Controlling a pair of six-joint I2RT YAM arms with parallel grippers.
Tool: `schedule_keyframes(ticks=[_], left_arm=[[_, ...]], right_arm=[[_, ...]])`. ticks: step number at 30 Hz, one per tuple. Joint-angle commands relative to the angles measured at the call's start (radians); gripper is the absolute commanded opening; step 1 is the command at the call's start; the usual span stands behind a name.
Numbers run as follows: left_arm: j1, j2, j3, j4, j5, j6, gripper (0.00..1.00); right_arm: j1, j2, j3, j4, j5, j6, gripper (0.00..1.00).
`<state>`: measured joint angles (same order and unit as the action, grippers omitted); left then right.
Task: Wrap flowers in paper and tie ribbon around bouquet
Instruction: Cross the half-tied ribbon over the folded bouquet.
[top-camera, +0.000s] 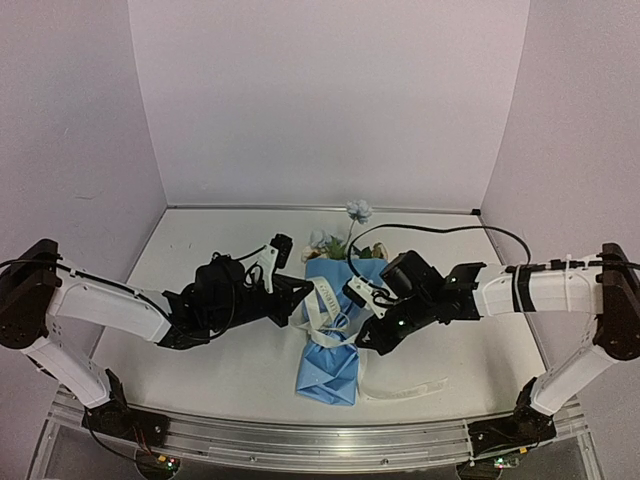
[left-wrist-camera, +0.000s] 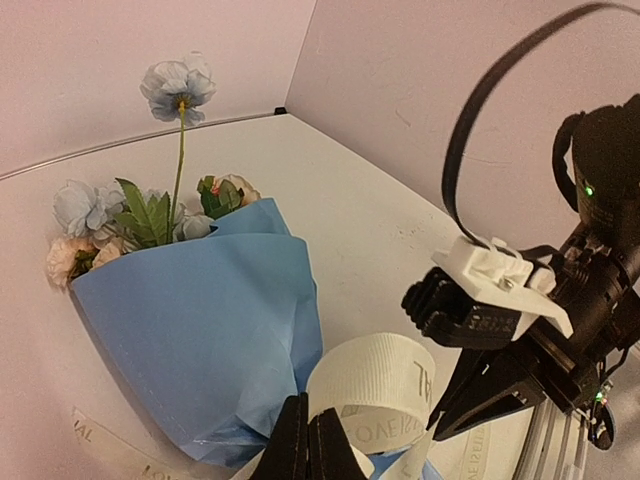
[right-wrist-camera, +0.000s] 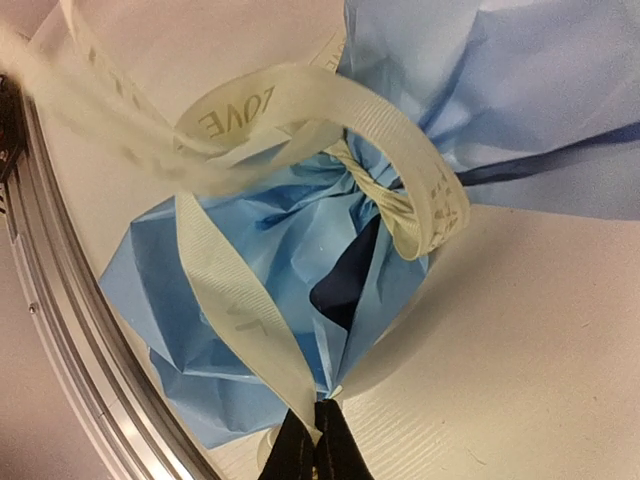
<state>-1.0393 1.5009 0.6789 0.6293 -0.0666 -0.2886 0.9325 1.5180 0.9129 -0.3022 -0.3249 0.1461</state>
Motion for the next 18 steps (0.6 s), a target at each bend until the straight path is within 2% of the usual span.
schedule_keyframes(ticks=[1,6,10,14,18], left_arm=[[0.005,-0.036,-0.006,0.036,0.049,0.009,0.00],[0.005,-0.048,-0.016,0.045,0.099,0.018,0.00],[0.005,-0.060,-0.019,0.054,0.115,0.025,0.00],[0.005,-0.079,-0.031,0.071,0.114,0.017,0.00],[0.002,-0.102,-0.042,0.090,0.176,0.023,0.00]], right_arm=[[-0.002,0.058,0.128,-0.015,-0.017,0.109,0.00],[-0.051,0.169,0.236,-0.008,-0.091,0.274,0.00],[-0.063,0.222,0.261,0.013,-0.083,0.350,0.00],[-0.067,0.236,0.243,0.025,-0.046,0.377,0.00],[-0.068,0.251,0.236,0.035,-0.006,0.391,0.00]])
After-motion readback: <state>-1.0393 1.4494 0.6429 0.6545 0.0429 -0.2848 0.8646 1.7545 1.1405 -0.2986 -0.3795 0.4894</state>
